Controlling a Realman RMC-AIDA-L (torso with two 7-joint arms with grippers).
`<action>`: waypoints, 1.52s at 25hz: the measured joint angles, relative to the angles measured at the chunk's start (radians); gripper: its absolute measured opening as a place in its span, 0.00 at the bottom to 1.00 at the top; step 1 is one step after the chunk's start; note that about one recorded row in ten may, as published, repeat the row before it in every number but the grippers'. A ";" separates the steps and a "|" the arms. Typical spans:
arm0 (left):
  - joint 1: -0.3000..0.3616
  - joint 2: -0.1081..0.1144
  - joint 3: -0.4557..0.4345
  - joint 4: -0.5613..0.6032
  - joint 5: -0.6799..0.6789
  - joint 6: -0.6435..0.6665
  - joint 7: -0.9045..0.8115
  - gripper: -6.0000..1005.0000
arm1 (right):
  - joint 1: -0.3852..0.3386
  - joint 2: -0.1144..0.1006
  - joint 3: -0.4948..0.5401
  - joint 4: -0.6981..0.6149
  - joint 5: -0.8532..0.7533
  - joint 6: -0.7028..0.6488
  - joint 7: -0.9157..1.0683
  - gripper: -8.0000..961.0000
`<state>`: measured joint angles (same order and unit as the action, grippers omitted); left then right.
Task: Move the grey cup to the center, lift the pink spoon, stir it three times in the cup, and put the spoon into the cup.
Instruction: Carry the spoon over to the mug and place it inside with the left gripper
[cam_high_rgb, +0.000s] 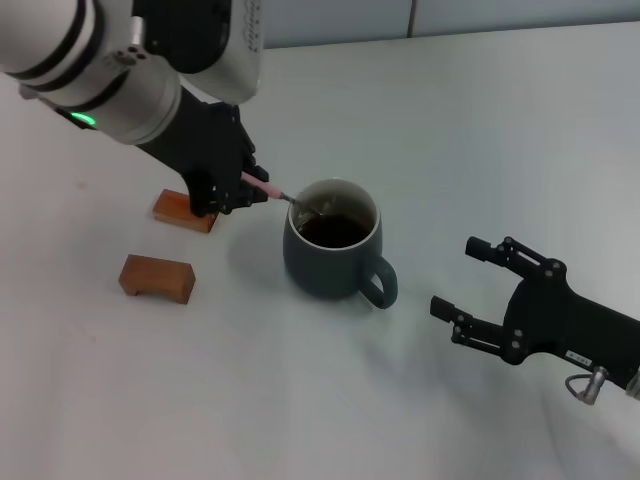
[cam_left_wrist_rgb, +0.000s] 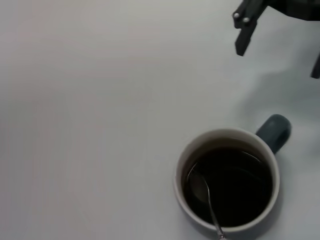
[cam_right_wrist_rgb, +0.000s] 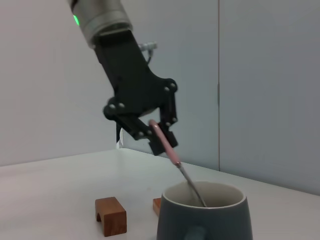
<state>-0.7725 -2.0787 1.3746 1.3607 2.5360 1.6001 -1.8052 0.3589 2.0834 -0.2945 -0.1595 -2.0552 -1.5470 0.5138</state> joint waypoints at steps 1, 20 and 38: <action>-0.008 0.000 0.008 -0.015 -0.002 -0.007 0.000 0.14 | 0.000 0.000 0.000 0.000 0.000 0.000 0.000 0.88; 0.003 0.004 0.086 -0.001 0.018 -0.025 -0.019 0.14 | -0.002 0.000 -0.003 0.000 -0.004 0.000 0.000 0.88; 0.007 0.002 0.141 0.059 -0.046 0.022 -0.037 0.14 | -0.010 0.000 -0.003 0.000 -0.005 -0.010 0.000 0.88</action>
<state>-0.7659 -2.0766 1.5159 1.4200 2.4897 1.6223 -1.8420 0.3487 2.0832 -0.2976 -0.1595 -2.0604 -1.5568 0.5139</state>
